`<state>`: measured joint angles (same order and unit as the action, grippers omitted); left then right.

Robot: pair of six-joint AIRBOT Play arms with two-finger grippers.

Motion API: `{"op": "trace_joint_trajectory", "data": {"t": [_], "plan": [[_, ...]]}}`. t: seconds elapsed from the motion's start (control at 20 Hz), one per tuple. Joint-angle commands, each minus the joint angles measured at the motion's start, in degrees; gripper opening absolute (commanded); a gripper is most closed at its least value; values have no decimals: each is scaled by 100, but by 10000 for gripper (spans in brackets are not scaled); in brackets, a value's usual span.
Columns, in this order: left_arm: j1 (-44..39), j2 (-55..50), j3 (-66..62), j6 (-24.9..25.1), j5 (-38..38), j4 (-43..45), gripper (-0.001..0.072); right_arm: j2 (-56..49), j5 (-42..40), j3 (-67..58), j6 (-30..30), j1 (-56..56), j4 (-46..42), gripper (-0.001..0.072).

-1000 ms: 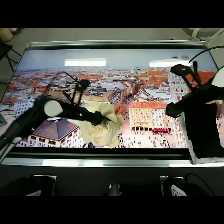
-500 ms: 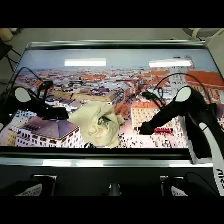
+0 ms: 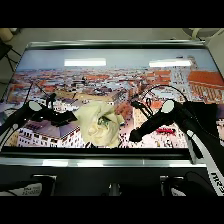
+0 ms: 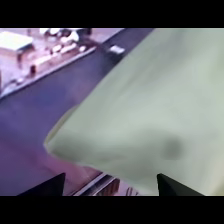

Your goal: Fold the shirts.

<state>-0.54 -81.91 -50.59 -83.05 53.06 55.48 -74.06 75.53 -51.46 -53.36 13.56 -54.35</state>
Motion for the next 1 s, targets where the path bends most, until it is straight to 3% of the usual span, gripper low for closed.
{"op": "trace_joint_trajectory", "data": {"t": [0.0,0.05,0.1,0.15,0.35,0.7,0.8,0.85,0.9,0.95], "plan": [[-79,-323,50,186,-682,-498,526,-48,-219,157,0,28,308,709],[-79,-352,46,186,-748,-498,330,-48,-310,282,9,28,387,709],[-72,-348,42,208,-752,-498,70,-48,-435,426,0,28,385,709],[-74,-332,33,302,-752,-496,24,-48,-623,592,-129,28,470,709],[-74,-85,33,688,-728,-494,23,-98,-1445,1167,-199,422,1259,707],[-74,667,33,811,-723,-496,23,-409,-3239,1165,-1008,1528,1912,691],[-74,804,33,811,-726,-496,23,-422,-3381,1165,-1010,1528,2092,591],[-74,846,33,811,-728,-496,23,-466,-3342,1165,-1036,1528,2197,587],[-74,876,33,811,-737,-496,23,-540,-3189,1165,-1034,1528,2267,509],[-74,916,33,811,-741,-496,23,-605,-3003,1165,-1027,1528,2251,336]]}}
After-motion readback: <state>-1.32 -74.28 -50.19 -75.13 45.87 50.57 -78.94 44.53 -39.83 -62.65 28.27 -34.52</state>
